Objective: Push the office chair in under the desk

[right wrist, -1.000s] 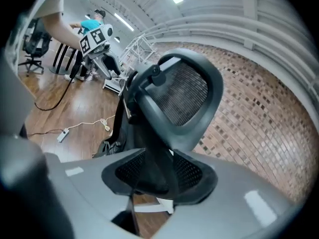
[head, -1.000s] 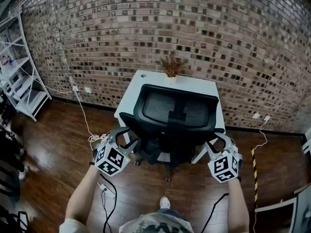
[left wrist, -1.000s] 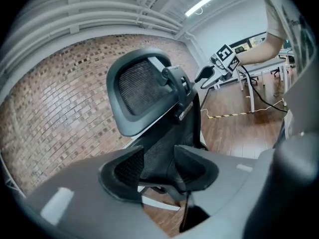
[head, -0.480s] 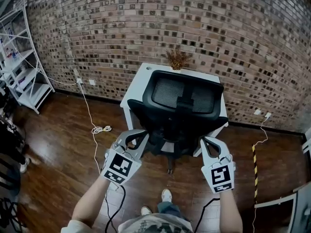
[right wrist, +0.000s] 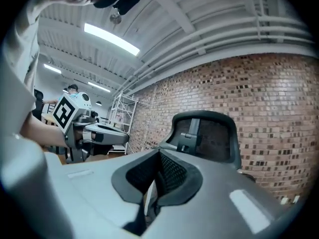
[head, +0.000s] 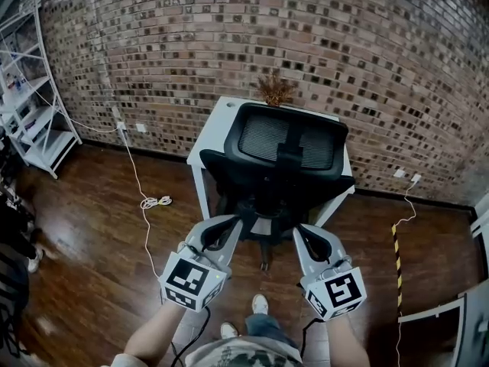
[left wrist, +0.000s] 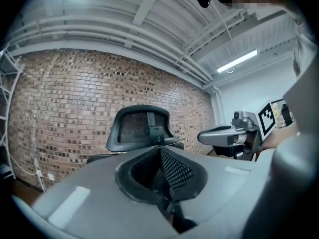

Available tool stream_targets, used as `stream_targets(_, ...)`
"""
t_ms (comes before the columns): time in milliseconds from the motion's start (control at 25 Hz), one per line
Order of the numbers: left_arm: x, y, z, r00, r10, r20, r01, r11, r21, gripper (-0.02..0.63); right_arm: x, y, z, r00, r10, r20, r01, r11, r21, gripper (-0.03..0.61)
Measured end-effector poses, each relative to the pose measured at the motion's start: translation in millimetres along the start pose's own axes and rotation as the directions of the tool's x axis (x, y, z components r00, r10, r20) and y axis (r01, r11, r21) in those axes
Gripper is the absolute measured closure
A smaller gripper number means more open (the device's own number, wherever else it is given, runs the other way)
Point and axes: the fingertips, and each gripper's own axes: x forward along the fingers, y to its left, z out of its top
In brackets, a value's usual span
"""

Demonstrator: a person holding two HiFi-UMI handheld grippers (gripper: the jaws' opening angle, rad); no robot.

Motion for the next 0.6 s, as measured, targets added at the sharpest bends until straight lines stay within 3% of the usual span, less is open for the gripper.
stream_targets(280, -3.2, -2.8, -4.0, 1.000, -0.007, 0.003, 0.007, 0.999, -0.053, 0.597, -2.8, 9.0, -5.2, 1.000, 0.006, 0.001, -0.006, 0.998, 0.066, 0.578)
stream_targets(600, -1.0, -6.1, -2.7, 1.000, -0.017, -0.002, 0.017, 0.999, -0.045, 0.597, -3.8, 8.0, -4.8, 1.000, 0.006, -0.003, -0.006, 0.998, 0.061, 0.578)
